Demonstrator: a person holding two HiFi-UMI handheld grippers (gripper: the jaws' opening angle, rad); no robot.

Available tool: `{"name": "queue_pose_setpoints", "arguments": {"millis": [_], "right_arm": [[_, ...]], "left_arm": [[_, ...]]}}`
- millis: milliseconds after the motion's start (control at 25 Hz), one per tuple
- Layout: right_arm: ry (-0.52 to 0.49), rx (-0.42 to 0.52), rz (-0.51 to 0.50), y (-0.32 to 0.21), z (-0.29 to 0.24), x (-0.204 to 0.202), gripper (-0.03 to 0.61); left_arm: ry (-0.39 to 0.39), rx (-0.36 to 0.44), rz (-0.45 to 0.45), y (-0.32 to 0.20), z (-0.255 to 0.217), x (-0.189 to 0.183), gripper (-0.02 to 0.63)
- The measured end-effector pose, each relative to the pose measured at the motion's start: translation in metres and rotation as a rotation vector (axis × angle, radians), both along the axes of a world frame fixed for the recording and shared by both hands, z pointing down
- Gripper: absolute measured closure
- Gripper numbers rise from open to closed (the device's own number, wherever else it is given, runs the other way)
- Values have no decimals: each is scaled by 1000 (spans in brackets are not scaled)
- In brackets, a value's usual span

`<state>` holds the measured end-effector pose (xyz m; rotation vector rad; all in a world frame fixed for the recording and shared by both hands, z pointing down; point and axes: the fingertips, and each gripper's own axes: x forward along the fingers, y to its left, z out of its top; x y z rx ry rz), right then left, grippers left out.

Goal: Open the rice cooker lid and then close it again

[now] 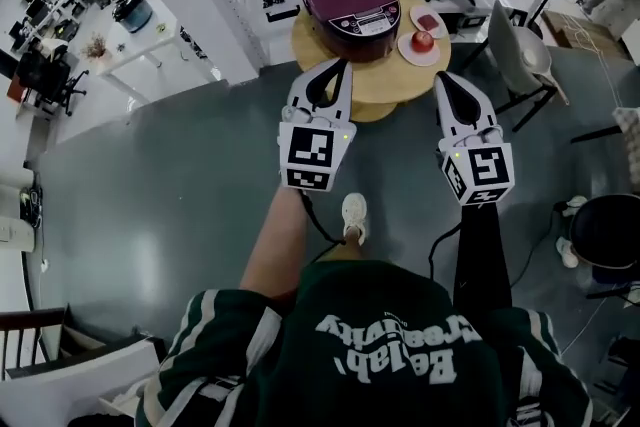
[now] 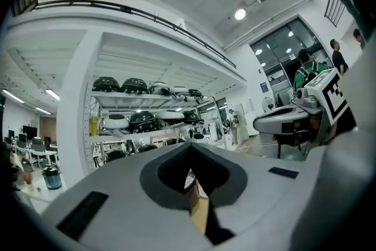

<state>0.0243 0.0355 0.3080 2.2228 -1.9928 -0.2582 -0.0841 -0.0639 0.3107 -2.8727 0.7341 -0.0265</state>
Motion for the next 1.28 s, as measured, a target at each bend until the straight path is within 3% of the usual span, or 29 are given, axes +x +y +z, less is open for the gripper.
{"name": "queue_pose_setpoints", "arguments": {"millis": [480,880,1280], "right_arm": [[42,-47,20,-156,1,65,574],[63,-118,5,-214,20,84,574],[48,-193,-178,-265,42,99,574]], "left_arm": [[1,-43,12,-153,13,80,615],[4,-81,37,-192,35,110,615],[13,-108,-71,-226,49,121,615]]}}
